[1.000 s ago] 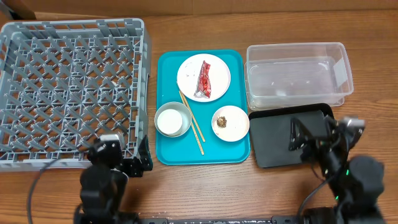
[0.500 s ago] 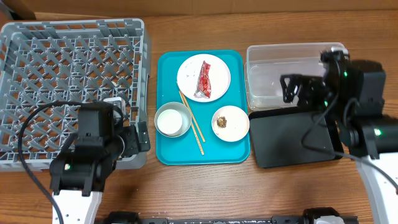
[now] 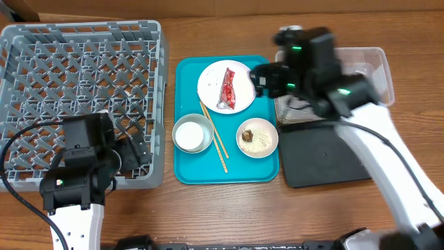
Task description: Sort waste into correct bins and load items into the dishwasher
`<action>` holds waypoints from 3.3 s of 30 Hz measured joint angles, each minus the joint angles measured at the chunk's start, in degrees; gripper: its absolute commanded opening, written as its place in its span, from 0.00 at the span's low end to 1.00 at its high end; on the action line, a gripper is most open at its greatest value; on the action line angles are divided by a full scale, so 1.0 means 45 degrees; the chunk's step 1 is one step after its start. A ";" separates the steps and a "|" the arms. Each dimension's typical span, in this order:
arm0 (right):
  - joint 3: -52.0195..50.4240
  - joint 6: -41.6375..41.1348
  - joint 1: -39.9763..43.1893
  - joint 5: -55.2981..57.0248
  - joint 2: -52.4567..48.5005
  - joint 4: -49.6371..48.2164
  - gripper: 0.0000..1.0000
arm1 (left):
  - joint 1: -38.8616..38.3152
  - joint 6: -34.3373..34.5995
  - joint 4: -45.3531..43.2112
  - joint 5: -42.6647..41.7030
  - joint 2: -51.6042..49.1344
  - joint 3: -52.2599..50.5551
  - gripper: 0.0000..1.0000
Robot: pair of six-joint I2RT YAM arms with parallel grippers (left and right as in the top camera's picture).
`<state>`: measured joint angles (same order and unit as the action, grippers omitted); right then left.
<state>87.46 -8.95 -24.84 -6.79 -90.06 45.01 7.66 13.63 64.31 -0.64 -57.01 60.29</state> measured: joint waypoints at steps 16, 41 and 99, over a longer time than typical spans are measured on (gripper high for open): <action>0.0282 -0.1632 -0.1967 0.1836 -0.6567 -0.3245 0.77 | 0.0058 0.0000 0.0102 -0.0005 -0.0097 0.0010 1.00; 0.1807 -0.2977 -0.0189 0.2011 -0.4619 -0.0831 0.04 | 0.0058 0.0000 0.0277 -0.0005 -0.0151 0.0019 1.00; 0.1331 -0.2696 -0.2477 0.2890 -0.8942 -0.5275 0.04 | 0.0058 0.0000 0.0141 -0.0005 -0.0185 0.0024 1.00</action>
<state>93.45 -21.08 -35.99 6.22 -130.30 21.28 7.92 13.63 64.95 -0.67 -57.84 60.40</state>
